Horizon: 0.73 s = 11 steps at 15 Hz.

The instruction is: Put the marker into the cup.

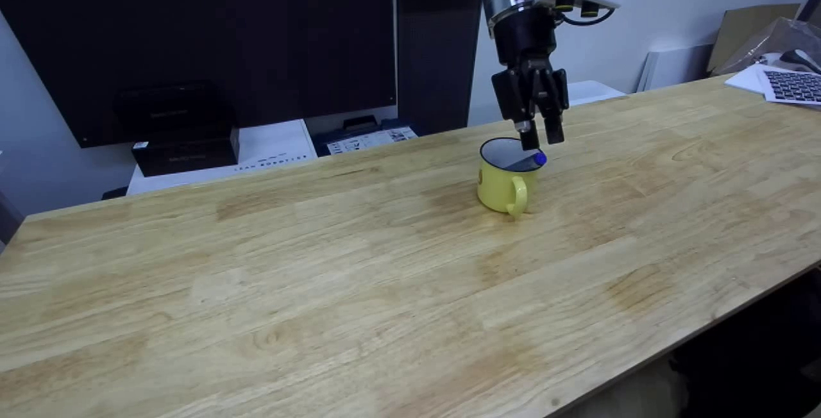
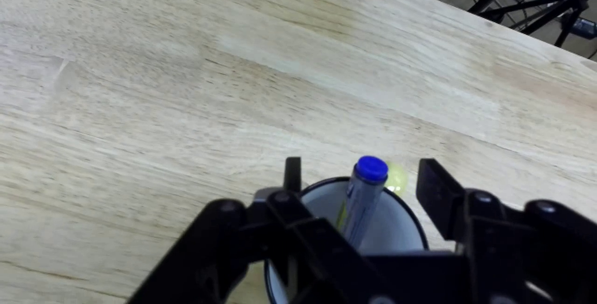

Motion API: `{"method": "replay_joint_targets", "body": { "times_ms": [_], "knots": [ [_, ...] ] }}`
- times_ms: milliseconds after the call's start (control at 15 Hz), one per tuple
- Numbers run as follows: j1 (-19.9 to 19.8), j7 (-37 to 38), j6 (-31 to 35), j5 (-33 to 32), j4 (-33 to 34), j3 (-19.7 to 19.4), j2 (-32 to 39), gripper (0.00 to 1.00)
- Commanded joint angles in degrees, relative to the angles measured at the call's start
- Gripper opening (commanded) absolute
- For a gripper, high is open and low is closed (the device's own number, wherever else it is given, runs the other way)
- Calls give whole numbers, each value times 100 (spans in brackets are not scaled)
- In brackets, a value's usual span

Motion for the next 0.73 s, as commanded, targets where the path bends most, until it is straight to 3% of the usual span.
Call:
{"method": "replay_joint_targets", "body": {
  "times_ms": [0, 333, 667],
  "knots": [
    [36, 101, -40, -82, 223, 49, -28, 98],
    [384, 353, 849, -651, -429, -48, -698, 100],
    [624, 1146, 1880, -1041, -1461, -126, -1542, 100]
  ]
}}
